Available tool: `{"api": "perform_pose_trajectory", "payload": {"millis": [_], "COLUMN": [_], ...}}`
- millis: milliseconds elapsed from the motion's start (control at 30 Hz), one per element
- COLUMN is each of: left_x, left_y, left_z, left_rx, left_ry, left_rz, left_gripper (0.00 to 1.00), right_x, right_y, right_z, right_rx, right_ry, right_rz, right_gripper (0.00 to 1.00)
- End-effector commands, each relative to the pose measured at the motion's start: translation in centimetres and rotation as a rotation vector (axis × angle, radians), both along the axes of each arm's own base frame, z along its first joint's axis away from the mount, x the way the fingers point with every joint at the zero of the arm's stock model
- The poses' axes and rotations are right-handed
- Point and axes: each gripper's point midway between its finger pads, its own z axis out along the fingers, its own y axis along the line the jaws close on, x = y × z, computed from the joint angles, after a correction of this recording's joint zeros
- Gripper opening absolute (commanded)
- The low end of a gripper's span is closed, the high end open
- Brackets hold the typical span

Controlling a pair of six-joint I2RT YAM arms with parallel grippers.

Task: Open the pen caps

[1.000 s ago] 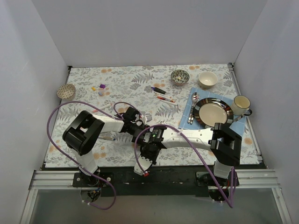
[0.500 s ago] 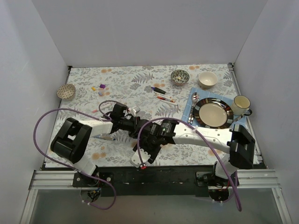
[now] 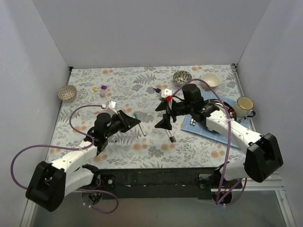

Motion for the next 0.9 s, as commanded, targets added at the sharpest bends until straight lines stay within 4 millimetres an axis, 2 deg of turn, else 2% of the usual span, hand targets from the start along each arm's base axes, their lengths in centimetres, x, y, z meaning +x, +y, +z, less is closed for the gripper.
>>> {"api": "perform_pose_trajectory", "payload": {"millis": [0,167,267,633,667,833,867], "left_x": [2.5,2.9,3.1,3.5,3.4,3.1,3.1], "left_y": [2.6,1.9,1.2,-1.3,-1.5,-1.7,-1.7], "left_z": [2.0,2.7,2.9,3.8,3.9,4.1,4.0], "left_rx": [-0.078,-0.104,-0.115,-0.137,-0.14,-0.147,-0.147], "left_ry": [-0.112,-0.125,-0.123,-0.127,-0.127,-0.133,-0.129], "left_rz": [0.262,0.306,0.312,0.294,0.29,0.284,0.281], "left_gripper": [0.0,0.0,0.0,0.0,0.0,0.0,0.0], "right_x": [0.5,1.9,1.8,0.4,0.9,2.0,2.0], "right_y": [-0.2,-0.1,0.4,3.8,3.9,4.2,4.2], "right_z": [2.3,0.6,-0.6,-4.4,-5.0,-5.4,-5.5], "right_rx": [0.23,0.234,0.234,0.112,0.096,0.086,0.087], "right_ry": [0.322,0.445,0.522,0.511,0.507,0.498,0.502], "right_rz": [-0.138,-0.269,-0.281,-0.292,-0.324,-0.366,-0.361], "right_gripper": [0.98,0.98,0.98,0.89,0.87,0.82,0.77]}}
